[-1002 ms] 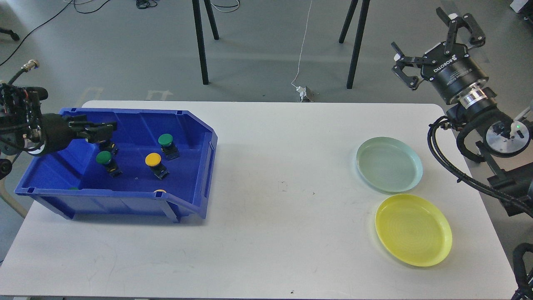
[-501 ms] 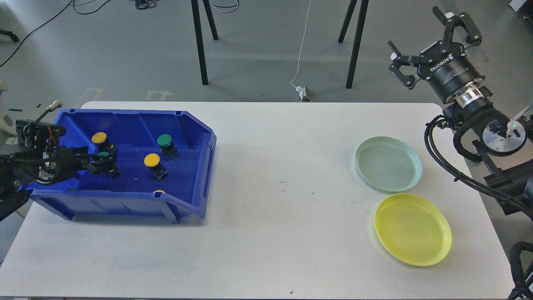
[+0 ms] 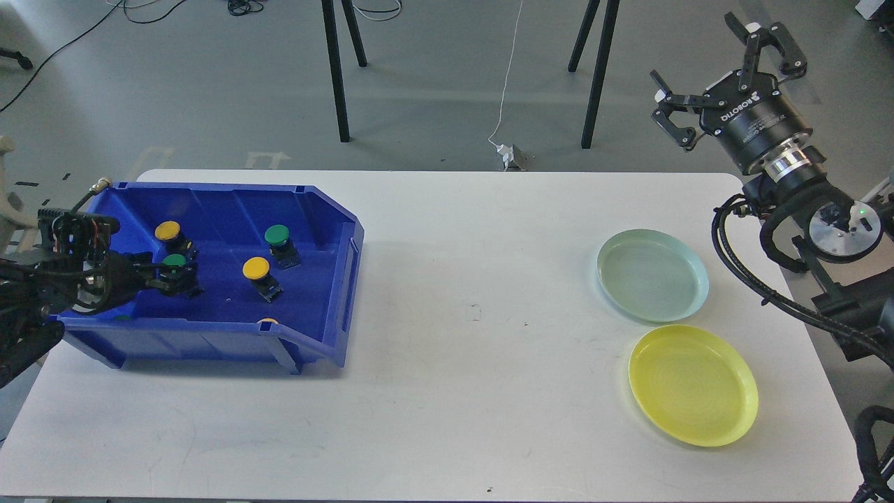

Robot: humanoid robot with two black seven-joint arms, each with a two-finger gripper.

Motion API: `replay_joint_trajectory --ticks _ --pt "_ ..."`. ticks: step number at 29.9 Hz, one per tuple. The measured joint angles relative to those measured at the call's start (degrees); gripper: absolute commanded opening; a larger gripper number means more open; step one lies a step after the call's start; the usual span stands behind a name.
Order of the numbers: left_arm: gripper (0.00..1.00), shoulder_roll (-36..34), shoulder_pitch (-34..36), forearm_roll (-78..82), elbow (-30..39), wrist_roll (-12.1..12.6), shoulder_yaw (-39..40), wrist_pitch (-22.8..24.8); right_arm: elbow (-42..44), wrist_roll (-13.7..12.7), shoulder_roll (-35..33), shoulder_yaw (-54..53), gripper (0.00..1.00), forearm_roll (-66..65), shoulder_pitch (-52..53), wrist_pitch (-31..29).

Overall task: Pass button and place on color plate
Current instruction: 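Lower the left gripper into the bin and grasp a green-topped button, then lift the green button and bring it toward the open right gripper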

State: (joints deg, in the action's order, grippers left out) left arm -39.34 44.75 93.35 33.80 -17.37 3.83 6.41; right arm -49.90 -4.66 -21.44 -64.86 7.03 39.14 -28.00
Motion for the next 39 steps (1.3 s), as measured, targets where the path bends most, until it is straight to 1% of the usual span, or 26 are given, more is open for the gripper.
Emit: replay_joint_trajectory --ticks 3,6,8,10,12,13,19,24,29,33,36,39 --pt "0.7 0.9 0.0 0.2 -0.9 -0.8 0.0 0.0 0.1 0.0 0.0 0.0 1.0 0.0 0.1 0.0" --pt "0.7 1.3 0.0 0.2 -1.9 -1.0 0.0 0.0 0.4 0.0 -0.3 0.0 1.0 0.0 0.3 0.0" --pt "0.68 2.0 0.0 0.0 -3.0 -1.1 0.0 0.0 0.5 0.0 -0.4 -0.1 1.0 0.0 0.3 0.0" --pt "0.63 2.7 0.0 -0.2 -4.3 -1.4 -0.1 0.0 0.5 0.0 -0.5 -0.1 1.0 0.0 0.3 0.0" --pt "0.53 3.0 0.1 -0.2 -5.2 -2.2 -0.1 0.0 0.5 0.0 -0.6 -0.1 1.0 0.0 0.4 0.0" --pt "0.5 3.1 0.1 -0.2 -5.4 -2.6 -0.1 0.1 0.5 0.0 -0.6 -0.1 1.0 0.0 0.4 0.0" --pt "0.36 3.1 0.3 0.1 -5.7 -3.3 -0.1 0.1 0.6 0.0 -0.6 -0.1 1.0 -0.1 0.4 0.0" --pt "0.35 3.1 0.4 -0.1 -5.8 -3.3 -0.1 0.2 0.6 0.0 -0.6 -0.1 1.0 -0.4 0.5 0.0" --pt "0.27 3.1 0.6 -0.3 -5.8 -3.3 -0.1 0.2 0.5 0.0 -0.6 -0.1 1.0 -0.4 0.5 0.0" --pt "0.27 3.1 0.8 -0.3 -5.1 -3.3 0.1 0.2 0.5 0.0 -0.7 -0.1 1.0 -0.4 0.5 0.0" --pt "0.27 1.8 2.0 -0.3 -2.6 -3.3 0.2 0.0 0.5 0.0 -0.8 -0.1 1.0 -0.4 0.6 0.0" --pt "0.27 -3.0 3.1 -0.4 2.6 -3.3 0.7 0.0 0.5 0.0 -1.3 -0.1 1.0 -0.4 0.6 0.0"
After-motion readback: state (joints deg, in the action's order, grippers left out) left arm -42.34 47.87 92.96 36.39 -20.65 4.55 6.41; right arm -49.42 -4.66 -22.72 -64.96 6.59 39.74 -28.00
